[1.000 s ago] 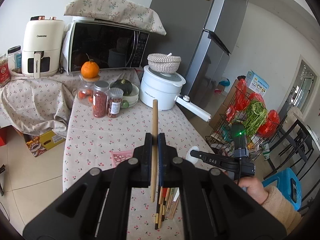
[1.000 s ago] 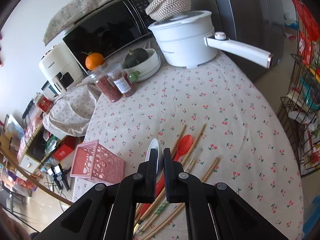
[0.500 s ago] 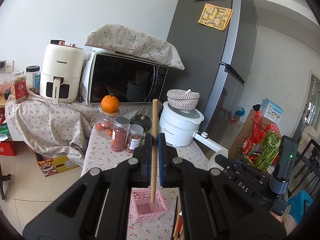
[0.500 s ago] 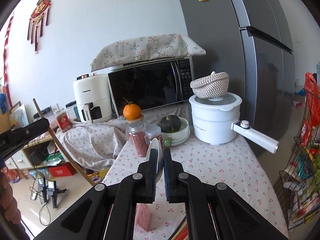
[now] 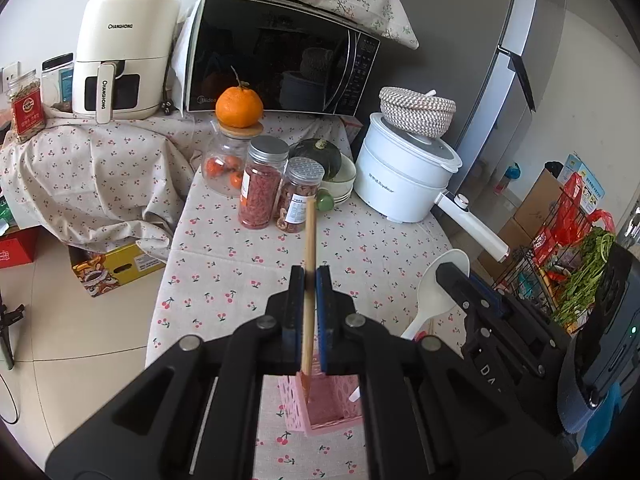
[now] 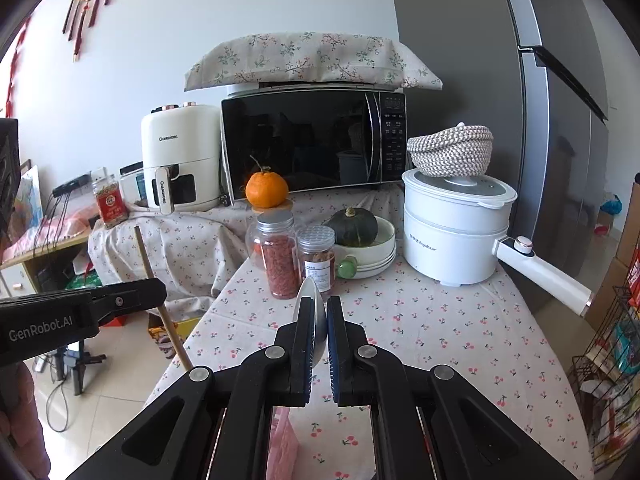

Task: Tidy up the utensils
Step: 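Lift the chopstick with the left tool while the right tool lifts the spoon toward the basket, then lower the chopstick into the pink basket and open the left tool while the right tool drops the spoon in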

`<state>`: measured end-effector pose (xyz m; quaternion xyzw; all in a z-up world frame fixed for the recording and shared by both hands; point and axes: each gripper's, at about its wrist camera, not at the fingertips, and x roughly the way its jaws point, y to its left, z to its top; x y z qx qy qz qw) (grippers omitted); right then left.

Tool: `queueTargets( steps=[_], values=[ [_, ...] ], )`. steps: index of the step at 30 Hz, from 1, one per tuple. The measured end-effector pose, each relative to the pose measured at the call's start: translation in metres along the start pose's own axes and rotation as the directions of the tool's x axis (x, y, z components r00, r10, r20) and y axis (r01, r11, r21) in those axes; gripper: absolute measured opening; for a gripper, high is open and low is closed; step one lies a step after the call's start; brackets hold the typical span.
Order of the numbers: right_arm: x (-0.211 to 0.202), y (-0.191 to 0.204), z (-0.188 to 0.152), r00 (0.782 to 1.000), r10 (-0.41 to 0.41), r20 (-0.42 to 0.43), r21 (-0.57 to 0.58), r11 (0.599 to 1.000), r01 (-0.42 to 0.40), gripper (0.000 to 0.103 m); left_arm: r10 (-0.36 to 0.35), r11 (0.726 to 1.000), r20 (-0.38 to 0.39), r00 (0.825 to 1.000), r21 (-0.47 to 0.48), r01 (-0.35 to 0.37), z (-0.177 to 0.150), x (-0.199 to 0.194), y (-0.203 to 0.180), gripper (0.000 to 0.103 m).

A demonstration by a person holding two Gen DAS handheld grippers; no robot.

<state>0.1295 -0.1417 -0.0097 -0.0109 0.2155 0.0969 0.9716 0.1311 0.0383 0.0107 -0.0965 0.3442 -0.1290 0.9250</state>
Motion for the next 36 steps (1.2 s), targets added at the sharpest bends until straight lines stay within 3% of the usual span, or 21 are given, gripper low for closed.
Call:
queueTargets(
  steps=[8,11,14,16,20,25,28,36],
  values=[
    [0.01,0.004,-0.007,0.999,0.028,-0.041,-0.007,1.0,-0.028,0.007,0.009,1.0,-0.025,1.0,0.004,-0.009,0.001,0.007,0.002,0.007],
    [0.007,0.001,-0.007,0.995,0.088,-0.049,0.024,0.996,-0.087,0.01,0.003,1.0,-0.013,1.0,0.014,-0.002,0.001,0.006,0.001,0.007],
    [0.003,-0.005,-0.005,0.989,0.14,-0.055,0.076,0.988,-0.135,0.022,0.017,1.0,0.008,1.0,0.023,-0.017,0.003,0.002,0.0,0.025],
    [-0.003,-0.009,-0.003,0.987,0.153,-0.051,0.092,0.985,-0.148,0.026,0.029,0.999,0.029,0.999,0.023,-0.03,0.003,-0.003,0.0,0.044],
    [-0.018,-0.019,0.0,0.987,0.156,-0.041,0.111,0.982,-0.151,0.045,0.043,0.998,0.049,0.998,0.036,-0.045,0.001,-0.012,0.001,0.056],
    [-0.038,-0.035,0.001,0.988,0.146,-0.046,0.116,0.983,-0.14,0.059,0.06,0.996,0.056,0.997,0.057,-0.064,-0.005,-0.026,0.001,0.074],
    [-0.046,-0.048,-0.004,0.989,0.126,-0.074,0.117,0.986,-0.116,0.067,0.064,0.996,0.04,0.997,0.062,-0.066,-0.013,-0.031,0.001,0.081],
    [-0.052,-0.097,-0.033,0.969,0.035,-0.246,0.176,0.984,0.009,0.077,0.036,0.997,-0.101,0.994,0.078,-0.028,-0.045,-0.028,-0.004,0.084]
  ],
)
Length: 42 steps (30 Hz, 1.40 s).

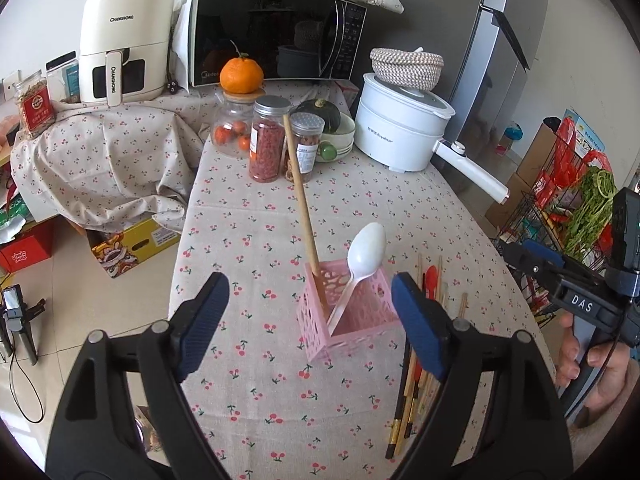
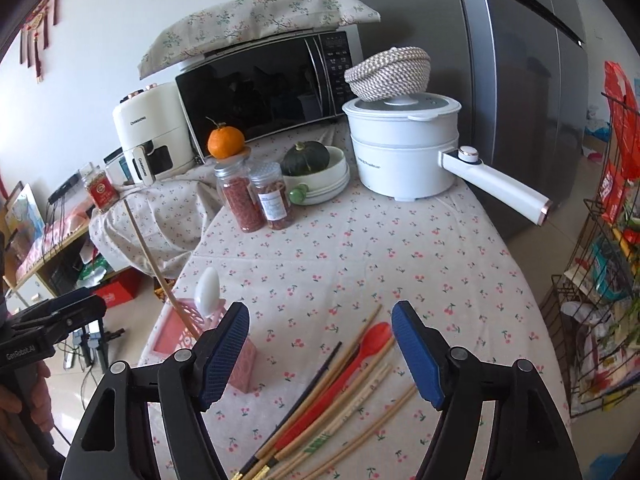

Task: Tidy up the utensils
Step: 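Lower the chopstick into the pink basket and open the left tool while the right tool drops the spoon in, then grasp a single wooden chopstick with the right tool while the left tool grasps the wrapped chopsticks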

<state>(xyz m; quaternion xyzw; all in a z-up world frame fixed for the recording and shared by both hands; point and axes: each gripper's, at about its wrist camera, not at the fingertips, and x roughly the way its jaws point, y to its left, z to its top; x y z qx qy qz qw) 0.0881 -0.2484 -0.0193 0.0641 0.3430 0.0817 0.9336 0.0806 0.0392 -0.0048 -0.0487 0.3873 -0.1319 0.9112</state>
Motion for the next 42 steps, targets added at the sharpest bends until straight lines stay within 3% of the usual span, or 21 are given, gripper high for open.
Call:
queueTargets(
  steps=[7,17,23,28,30,32,34,36,39,42],
  values=[
    [0.01,-0.034,-0.026,0.985,-0.048,-0.165,0.099,0.993,0.064,0.08,-0.031,0.996,-0.167,0.985,0.072,0.044,-0.027,0.021,-0.03,0.084],
    [0.064,-0.058,-0.07,0.889,-0.123,-0.441,0.136,0.97,0.201,0.082,-0.015,0.987,-0.349,0.937,0.145,0.069,-0.063,0.056,-0.062,0.084],
    [0.099,-0.069,-0.079,0.846,-0.169,-0.505,0.132,0.954,0.269,0.082,0.0,0.985,-0.392,0.92,0.16,0.068,-0.069,0.063,-0.067,0.084],
    [0.115,-0.066,-0.078,0.845,-0.242,-0.476,0.073,0.947,0.312,0.086,0.003,0.983,-0.403,0.915,0.17,0.071,-0.071,0.064,-0.069,0.084],
    [0.119,-0.061,-0.079,0.831,-0.275,-0.483,0.018,0.946,0.323,0.082,0.007,0.981,-0.403,0.915,0.18,0.071,-0.072,0.063,-0.069,0.084],
    [0.117,-0.06,-0.079,0.832,-0.269,-0.486,0.017,0.948,0.316,0.076,0.011,0.979,-0.401,0.916,0.191,0.072,-0.073,0.063,-0.071,0.084],
    [0.112,-0.062,-0.079,0.831,-0.264,-0.489,0.014,0.951,0.31,0.062,0.011,0.977,-0.4,0.916,0.201,0.075,-0.074,0.063,-0.073,0.084],
    [0.107,-0.064,-0.079,0.835,-0.252,-0.489,0.003,0.957,0.29,0.037,0.01,0.975,-0.399,0.917,0.209,0.08,-0.075,0.063,-0.076,0.084],
    [0.098,-0.068,-0.08,0.846,-0.226,-0.483,-0.009,0.967,0.253,0.017,0.018,0.97,-0.392,0.92,0.231,0.08,-0.077,0.062,-0.082,0.084],
    [0.092,-0.083,-0.082,0.853,-0.176,-0.491,0.039,0.974,0.223,0.009,0.04,0.957,-0.372,0.928,0.281,0.072,-0.081,0.059,-0.093,0.084]
  ],
)
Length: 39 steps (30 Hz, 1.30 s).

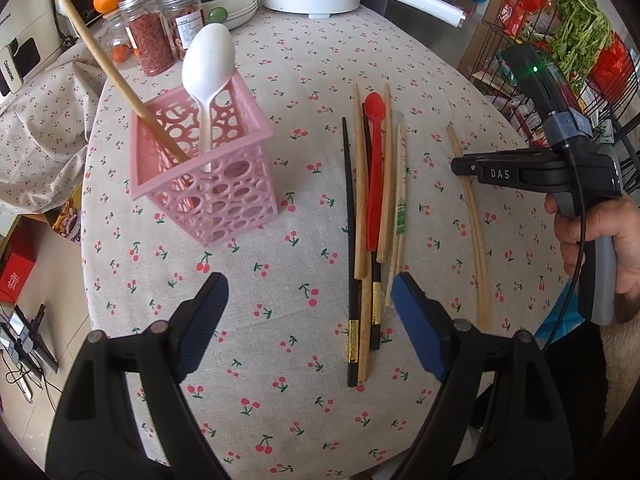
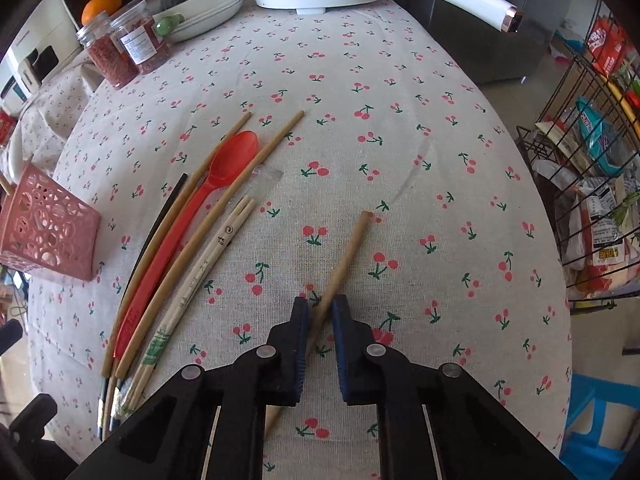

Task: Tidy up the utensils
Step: 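Grasp a single wooden chopstick with the right tool while the left tool grasps the wrapped chopsticks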

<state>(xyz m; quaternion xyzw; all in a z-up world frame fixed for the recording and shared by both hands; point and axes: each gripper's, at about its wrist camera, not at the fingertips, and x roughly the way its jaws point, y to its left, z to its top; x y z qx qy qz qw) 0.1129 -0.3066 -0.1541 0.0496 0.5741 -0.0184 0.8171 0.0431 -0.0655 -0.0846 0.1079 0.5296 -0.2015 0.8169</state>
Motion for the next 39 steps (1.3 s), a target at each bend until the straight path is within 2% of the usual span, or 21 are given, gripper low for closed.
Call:
queueTargets(
  steps=[2,5,9,11,13,14,16,19,22,27,37,38,39],
  values=[
    [-0.002,-0.011,-0.002,1.0,0.03,-0.009,0.031,0.999,-0.029,0.005,-0.002,1.0,-0.007,1.0,0.016,0.002,0.001,0.001,-0.007,0.084],
    [-0.012,-0.024,-0.005,0.998,0.068,-0.001,0.061,0.996,-0.068,0.005,-0.044,0.999,-0.03,0.999,0.019,0.044,0.007,0.004,-0.02,0.084],
    [-0.03,-0.039,-0.01,0.994,0.109,0.03,0.084,0.99,-0.111,0.005,-0.079,0.994,-0.033,0.996,0.073,0.081,0.022,0.009,-0.045,0.082],
    [-0.037,-0.046,-0.012,0.992,0.123,0.04,0.091,0.988,-0.126,0.005,-0.088,0.991,-0.036,0.995,0.096,0.091,0.036,0.016,-0.056,0.072],
    [-0.04,-0.051,-0.016,0.989,0.136,0.051,0.091,0.986,-0.141,0.005,-0.116,0.989,-0.061,0.991,0.088,0.121,0.051,0.029,-0.061,0.055],
    [-0.039,-0.055,-0.018,0.989,0.138,0.049,0.1,0.985,-0.143,0.005,-0.129,0.987,-0.073,0.989,0.083,0.135,0.059,0.035,-0.063,0.052],
    [-0.033,-0.061,-0.02,0.989,0.144,0.03,0.118,0.982,-0.146,0.005,-0.128,0.988,-0.092,0.988,0.08,0.135,0.073,0.05,-0.067,0.034],
    [-0.029,-0.063,-0.021,0.988,0.151,0.016,0.111,0.982,-0.152,0.005,-0.12,0.988,-0.131,0.984,0.08,0.131,0.088,0.071,-0.073,0.021],
    [-0.031,-0.06,-0.02,0.987,0.162,0.02,0.094,0.982,-0.163,0.005,-0.107,0.99,-0.159,0.982,0.079,0.12,0.096,0.085,-0.077,0.018],
    [-0.028,-0.057,-0.014,0.985,0.173,0.018,0.09,0.981,-0.174,0.005,-0.061,0.992,-0.2,0.978,0.098,0.082,0.101,0.104,-0.084,0.018],
    [-0.026,-0.06,-0.014,0.988,0.152,0.027,0.12,0.981,-0.154,0.005,-0.008,0.987,-0.241,0.97,0.156,0.047,0.109,0.114,-0.095,0.018],
    [-0.026,-0.06,-0.014,0.988,0.15,0.029,0.12,0.981,-0.152,0.005,-0.009,0.987,-0.245,0.97,0.155,0.048,0.112,0.116,-0.096,0.016],
    [-0.027,-0.058,-0.014,0.988,0.148,0.032,0.118,0.982,-0.151,0.005,-0.002,0.987,-0.244,0.97,0.153,0.041,0.112,0.116,-0.096,0.011]
  ],
)
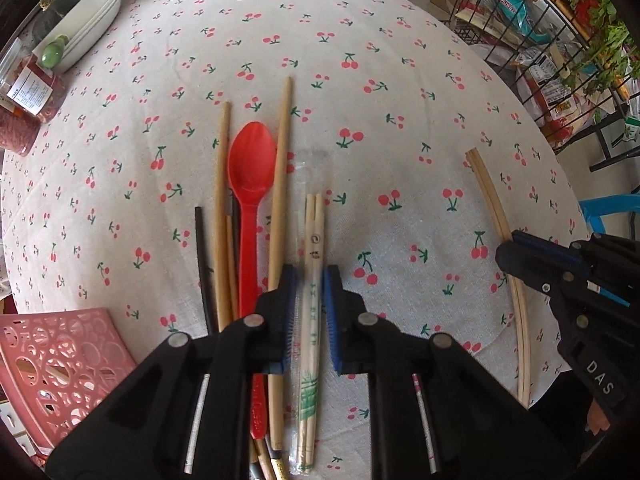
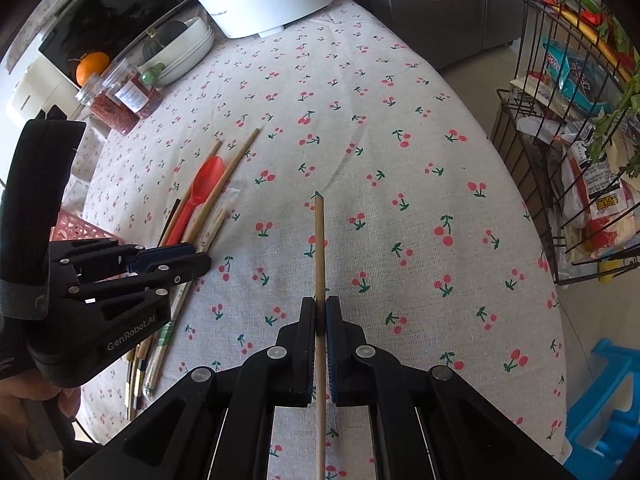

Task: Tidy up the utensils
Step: 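Grasp a single wooden chopstick with the right tool while the left tool grasps the wrapped chopsticks, then lift the wrapped chopsticks with the left tool while the right tool lifts its chopstick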

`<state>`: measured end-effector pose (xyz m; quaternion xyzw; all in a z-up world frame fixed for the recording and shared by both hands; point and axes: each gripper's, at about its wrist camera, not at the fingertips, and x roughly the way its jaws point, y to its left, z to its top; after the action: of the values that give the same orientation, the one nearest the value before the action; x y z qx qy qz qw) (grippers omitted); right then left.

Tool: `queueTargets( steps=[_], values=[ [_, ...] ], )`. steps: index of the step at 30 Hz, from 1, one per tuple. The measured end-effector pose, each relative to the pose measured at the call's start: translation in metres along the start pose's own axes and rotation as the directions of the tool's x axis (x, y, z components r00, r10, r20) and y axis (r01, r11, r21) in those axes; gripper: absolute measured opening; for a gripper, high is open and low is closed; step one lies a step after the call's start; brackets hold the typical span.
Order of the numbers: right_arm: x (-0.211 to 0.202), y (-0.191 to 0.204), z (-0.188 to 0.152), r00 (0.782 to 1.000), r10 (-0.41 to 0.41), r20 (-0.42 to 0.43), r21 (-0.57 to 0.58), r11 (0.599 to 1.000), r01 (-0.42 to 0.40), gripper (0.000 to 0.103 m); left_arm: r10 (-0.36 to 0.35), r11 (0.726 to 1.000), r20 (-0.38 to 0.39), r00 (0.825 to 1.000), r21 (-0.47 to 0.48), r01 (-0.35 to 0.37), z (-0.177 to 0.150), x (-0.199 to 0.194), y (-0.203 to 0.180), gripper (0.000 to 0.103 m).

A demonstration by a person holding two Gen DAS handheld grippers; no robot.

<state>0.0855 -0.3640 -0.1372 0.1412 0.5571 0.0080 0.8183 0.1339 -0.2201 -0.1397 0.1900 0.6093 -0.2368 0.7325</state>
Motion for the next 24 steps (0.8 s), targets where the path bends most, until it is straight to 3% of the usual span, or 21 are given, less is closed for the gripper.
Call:
queueTargets(
  steps=[6,12,17,21,24],
  values=[
    [-0.013,0.014,-0.001,0.999,0.005,0.039,-0.044,0.999,-0.003,0.005,0.007,1.0,0.091,0.996,-0.008,-0.007,-0.022,-0.024,0.005,0.01],
    [-0.038,0.04,-0.002,0.994,0.05,0.101,-0.1,0.994,-0.04,0.005,-0.017,1.0,0.23,0.973,-0.001,0.017,-0.057,-0.079,0.015,0.01],
    [-0.068,0.066,-0.004,0.98,0.099,0.174,-0.157,0.985,-0.072,0.005,-0.04,0.998,0.377,0.925,-0.034,0.057,-0.089,-0.128,0.036,0.01],
    [-0.087,0.086,-0.005,0.966,0.121,0.23,-0.201,0.977,-0.075,0.005,-0.056,0.994,0.476,0.877,-0.059,0.095,-0.105,-0.153,0.051,0.01],
    [-0.095,0.098,-0.001,0.955,0.144,0.259,-0.206,0.974,-0.091,0.005,-0.045,0.989,0.554,0.831,-0.092,0.114,-0.114,-0.169,0.065,0.01]
  ],
)
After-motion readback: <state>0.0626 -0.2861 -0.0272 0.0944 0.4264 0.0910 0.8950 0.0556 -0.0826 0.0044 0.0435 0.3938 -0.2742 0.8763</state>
